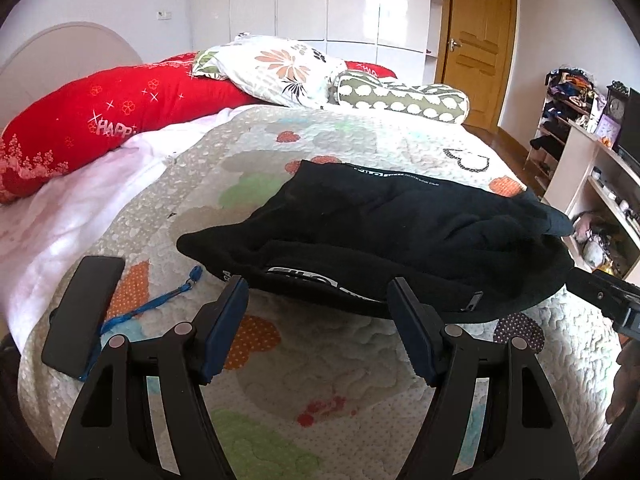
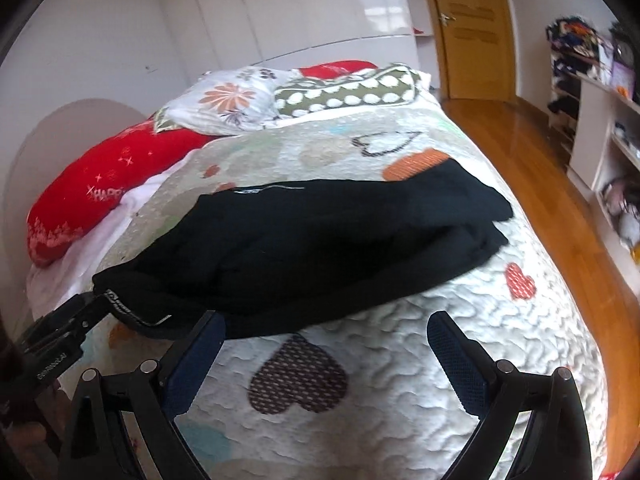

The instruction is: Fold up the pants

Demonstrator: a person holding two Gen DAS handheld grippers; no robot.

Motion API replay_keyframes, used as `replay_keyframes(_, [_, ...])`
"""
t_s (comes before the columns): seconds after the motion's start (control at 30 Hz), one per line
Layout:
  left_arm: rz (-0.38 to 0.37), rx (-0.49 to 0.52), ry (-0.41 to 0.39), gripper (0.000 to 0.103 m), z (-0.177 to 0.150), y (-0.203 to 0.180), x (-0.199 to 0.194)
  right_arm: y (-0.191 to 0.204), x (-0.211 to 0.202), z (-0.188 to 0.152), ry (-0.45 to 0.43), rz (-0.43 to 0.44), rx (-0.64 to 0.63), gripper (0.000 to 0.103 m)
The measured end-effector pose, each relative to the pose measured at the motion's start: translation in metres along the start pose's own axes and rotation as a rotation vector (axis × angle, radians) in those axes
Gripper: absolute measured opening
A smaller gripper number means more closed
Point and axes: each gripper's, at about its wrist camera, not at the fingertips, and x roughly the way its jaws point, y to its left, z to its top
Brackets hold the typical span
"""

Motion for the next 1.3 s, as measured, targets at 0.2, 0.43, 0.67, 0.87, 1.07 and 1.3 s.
replay_keyframes(0.2, [0.013,0.006,-0.006,0.072,0.001,-0.002,0.0,0.005,0.011,0.004,0.004,0.002,-0.012,0.101])
replay_keyframes(0.43, [0.008,0.001,0.009,0.072,0.003,-0.003,0.005,-0.002,0.007,0.005,-0.005,-0.002,0.015,0.101])
replay_keyframes(0.67, [0.003,-0.014,0.031,0.072,0.004,0.0,0.011,-0.013,0.011,0.005,0.018,-0.01,0.054,0.101])
replay_keyframes(0.87, [0.003,-0.032,0.036,0.072,0.005,0.004,0.013,-0.018,0.016,0.006,0.03,-0.013,0.061,0.101])
replay_keyframes(1.07, [-0.016,-0.109,0.047,0.072,0.013,0.024,0.018,-0.03,0.022,0.005,0.048,-0.021,0.1,0.101])
replay_keyframes(1.3, [-0.046,-0.175,0.061,0.072,0.024,0.042,0.03,-0.051,0.038,0.011,0.069,-0.027,0.165,0.101])
